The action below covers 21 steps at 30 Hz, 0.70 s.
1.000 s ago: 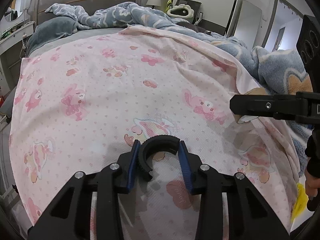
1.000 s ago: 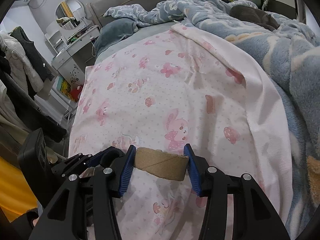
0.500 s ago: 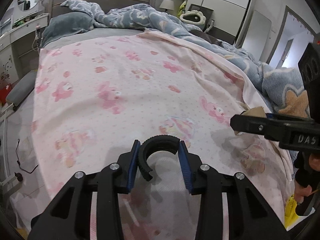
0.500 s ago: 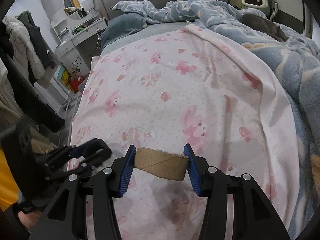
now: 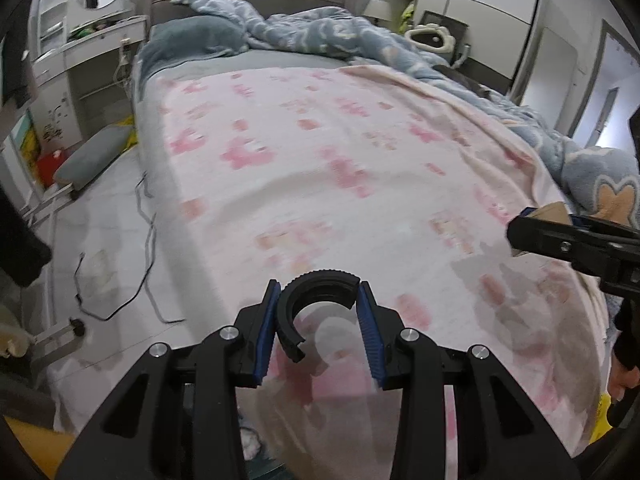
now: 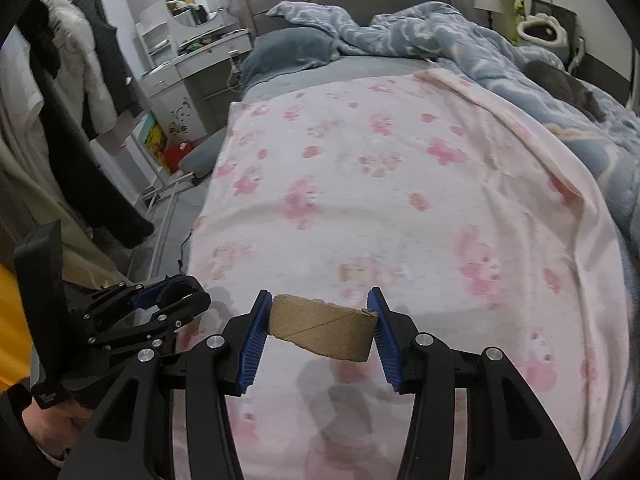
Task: Collect trash
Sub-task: 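Carry the black piece and cardboard roll toward the bin with both tools, then lower the black curved piece into the teal bin and open the left tool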
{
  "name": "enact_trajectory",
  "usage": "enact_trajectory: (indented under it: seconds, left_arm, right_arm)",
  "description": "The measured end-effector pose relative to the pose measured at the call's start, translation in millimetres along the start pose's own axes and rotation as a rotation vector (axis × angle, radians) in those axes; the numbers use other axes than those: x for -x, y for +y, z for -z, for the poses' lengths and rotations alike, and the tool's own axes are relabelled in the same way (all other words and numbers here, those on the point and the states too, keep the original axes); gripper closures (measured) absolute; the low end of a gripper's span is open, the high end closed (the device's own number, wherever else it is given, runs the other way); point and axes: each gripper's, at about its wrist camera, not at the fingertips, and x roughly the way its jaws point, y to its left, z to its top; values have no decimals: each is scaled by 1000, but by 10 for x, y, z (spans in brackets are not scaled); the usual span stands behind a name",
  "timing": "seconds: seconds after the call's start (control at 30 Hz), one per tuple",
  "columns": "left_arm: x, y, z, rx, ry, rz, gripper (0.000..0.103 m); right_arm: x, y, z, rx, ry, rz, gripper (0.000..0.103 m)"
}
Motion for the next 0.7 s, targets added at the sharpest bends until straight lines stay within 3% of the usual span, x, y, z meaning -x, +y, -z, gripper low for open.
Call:
enact_trajectory:
  seconds: [0.27, 0.7]
  left_arm:
    - [-33, 508, 286, 61, 87, -82, 62]
    - [-89, 1367, 1039, 173, 279, -186, 62]
  right_arm:
    - [-53, 585, 61, 90, -12, -43, 53]
    - [-256, 1447, 179, 139, 22, -152, 53]
